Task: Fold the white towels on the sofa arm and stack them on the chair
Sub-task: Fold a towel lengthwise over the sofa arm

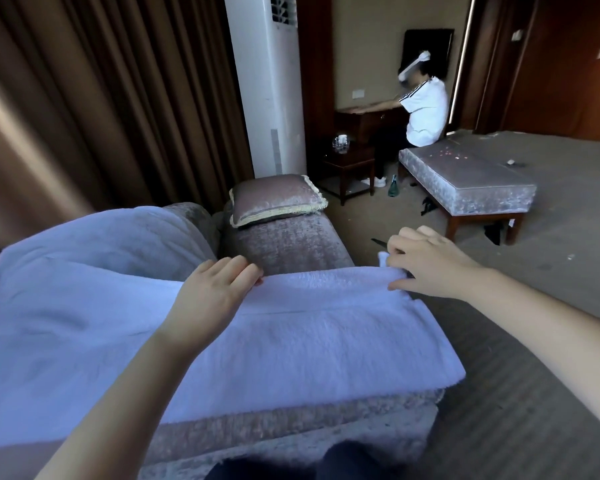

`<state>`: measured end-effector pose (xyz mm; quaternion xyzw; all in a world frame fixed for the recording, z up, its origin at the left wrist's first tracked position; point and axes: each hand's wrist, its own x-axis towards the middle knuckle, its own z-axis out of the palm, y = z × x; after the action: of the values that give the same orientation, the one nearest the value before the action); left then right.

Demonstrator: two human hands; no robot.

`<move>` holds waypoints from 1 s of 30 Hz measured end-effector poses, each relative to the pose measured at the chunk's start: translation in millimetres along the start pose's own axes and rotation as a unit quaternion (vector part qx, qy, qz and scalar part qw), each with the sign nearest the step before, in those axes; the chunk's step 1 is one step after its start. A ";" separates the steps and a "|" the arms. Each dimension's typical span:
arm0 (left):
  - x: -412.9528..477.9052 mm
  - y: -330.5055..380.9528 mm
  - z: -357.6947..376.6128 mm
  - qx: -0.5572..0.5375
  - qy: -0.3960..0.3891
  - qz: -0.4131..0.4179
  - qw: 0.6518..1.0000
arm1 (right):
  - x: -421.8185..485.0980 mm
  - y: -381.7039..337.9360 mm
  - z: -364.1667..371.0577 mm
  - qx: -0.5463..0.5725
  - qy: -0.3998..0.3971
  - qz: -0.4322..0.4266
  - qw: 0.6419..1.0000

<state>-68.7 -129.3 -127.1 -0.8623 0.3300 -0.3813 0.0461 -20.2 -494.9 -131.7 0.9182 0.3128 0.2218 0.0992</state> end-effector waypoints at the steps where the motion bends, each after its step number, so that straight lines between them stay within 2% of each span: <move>1: -5.9 3.5 -1.7 -0.002 -0.002 0.004 1.000 | -6.2 -2.2 -4.7 -0.022 0.003 -0.004 1.000; 7: -47.3 26.7 -9.3 0.012 -0.029 0.021 0.999 | -54.0 -21.1 -15.2 -0.109 0.042 -0.062 0.991; 9: -63.1 35.8 -5.4 0.008 -0.033 0.044 0.998 | -70.8 -30.8 -6.2 -0.125 0.052 -0.055 0.989; 14: -90.6 54.8 5.9 0.014 -0.088 0.085 0.992 | -92.1 -42.7 13.1 -0.059 0.111 0.042 0.991; 17: -98.7 56.8 7.8 0.034 -0.134 0.094 0.986 | -93.8 -51.2 14.7 -0.072 0.086 0.013 0.994; 19: -102.0 56.5 9.1 0.036 -0.137 0.095 0.985 | -102.3 -56.0 25.5 -0.084 0.020 -0.019 0.996; 21: -103.1 56.2 9.7 0.035 -0.124 0.091 0.987 | -113.2 -58.0 35.3 -0.061 -0.011 -0.022 0.998; 23: -105.8 55.1 10.3 0.027 -0.111 0.074 0.991 | -122.2 -61.3 36.7 -0.005 -0.002 -0.037 0.999; 25: -109.2 54.8 11.6 0.020 -0.105 0.065 0.992 | -132.8 -63.2 34.5 0.052 0.053 -0.076 0.994; 27: -110.3 56.2 12.1 0.021 -0.104 0.066 0.992 | -135.5 -56.4 30.9 0.116 0.109 -0.040 0.986; 29: -107.4 58.2 13.0 0.022 -0.102 0.062 0.993 | -124.1 -39.5 25.8 0.164 0.159 0.052 0.972; 30: -105.8 59.0 13.6 0.021 -0.102 0.058 0.993 | -115.0 -28.8 22.2 0.176 0.149 0.105 0.967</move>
<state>-142.8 -113.6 -222.5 -0.8751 0.3647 -0.2945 0.1200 -106.2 -544.3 -200.3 0.9053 0.2600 0.3070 -0.1362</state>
